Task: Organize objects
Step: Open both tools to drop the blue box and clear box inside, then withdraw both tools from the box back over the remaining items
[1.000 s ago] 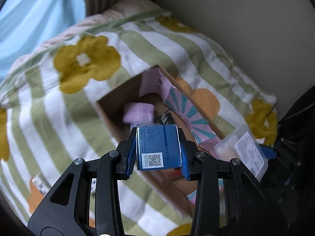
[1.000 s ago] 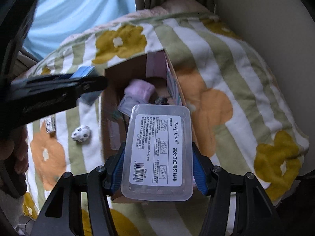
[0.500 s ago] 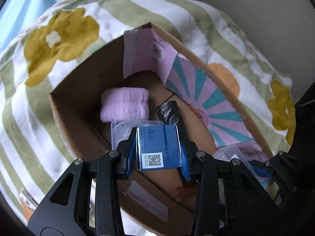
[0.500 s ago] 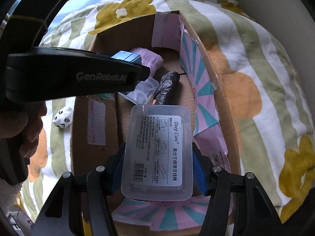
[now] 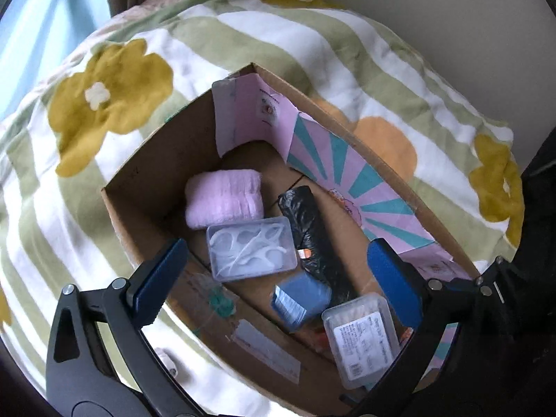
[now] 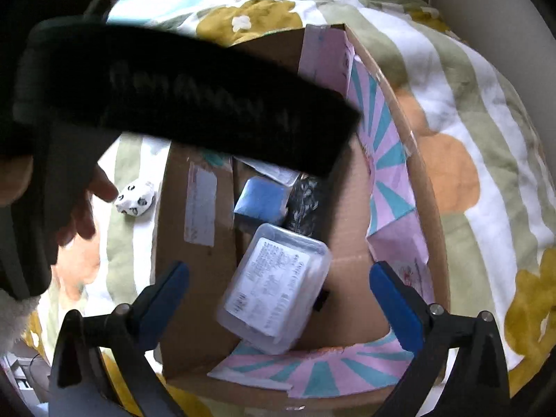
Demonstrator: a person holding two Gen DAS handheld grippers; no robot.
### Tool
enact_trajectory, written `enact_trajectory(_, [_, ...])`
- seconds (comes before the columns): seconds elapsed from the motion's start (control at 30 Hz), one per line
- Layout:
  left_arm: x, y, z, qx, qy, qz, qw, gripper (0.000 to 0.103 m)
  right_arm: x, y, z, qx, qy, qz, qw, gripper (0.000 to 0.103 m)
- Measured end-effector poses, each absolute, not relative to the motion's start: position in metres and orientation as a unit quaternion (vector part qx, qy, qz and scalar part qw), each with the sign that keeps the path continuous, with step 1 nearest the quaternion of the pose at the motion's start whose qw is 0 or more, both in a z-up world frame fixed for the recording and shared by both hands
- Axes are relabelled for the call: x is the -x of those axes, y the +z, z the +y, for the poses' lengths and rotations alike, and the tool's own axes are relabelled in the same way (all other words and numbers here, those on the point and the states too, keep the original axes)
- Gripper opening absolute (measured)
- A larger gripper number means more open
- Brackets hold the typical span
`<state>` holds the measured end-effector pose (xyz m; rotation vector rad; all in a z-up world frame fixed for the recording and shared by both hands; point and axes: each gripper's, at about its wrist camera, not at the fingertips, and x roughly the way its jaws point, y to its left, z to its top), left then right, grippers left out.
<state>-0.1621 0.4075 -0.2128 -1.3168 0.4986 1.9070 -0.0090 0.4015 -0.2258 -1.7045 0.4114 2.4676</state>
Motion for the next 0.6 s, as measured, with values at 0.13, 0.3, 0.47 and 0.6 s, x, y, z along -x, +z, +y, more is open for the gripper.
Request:
enact_trajectory(0.13, [0.164,-0.213,0.403,0.522,0.745,0.191,0.37,0.103,0.003,-0.224,0.406,0.55,0.818,0.156,0.067,0.103])
enact_trajectory(0.3, [0.159,-0.211,0.396,0.526,0.744,0.188,0.366,0.103,0.005,-0.22,0.409,0.548,0.818,0.157,0.074,0.103])
enact_trajectory(0.47, [0.152,-0.206,0.39,0.53,0.743,0.186,0.364,0.103,0.005,-0.21,0.409,0.559,0.81,0.16,0.074,0.103])
enact_trajectory(0.6, [0.145,-0.19,0.382,0.533,0.745,0.177,0.36,0.103,0.002,-0.195,0.408,0.553,0.81,0.179,0.075,0.103])
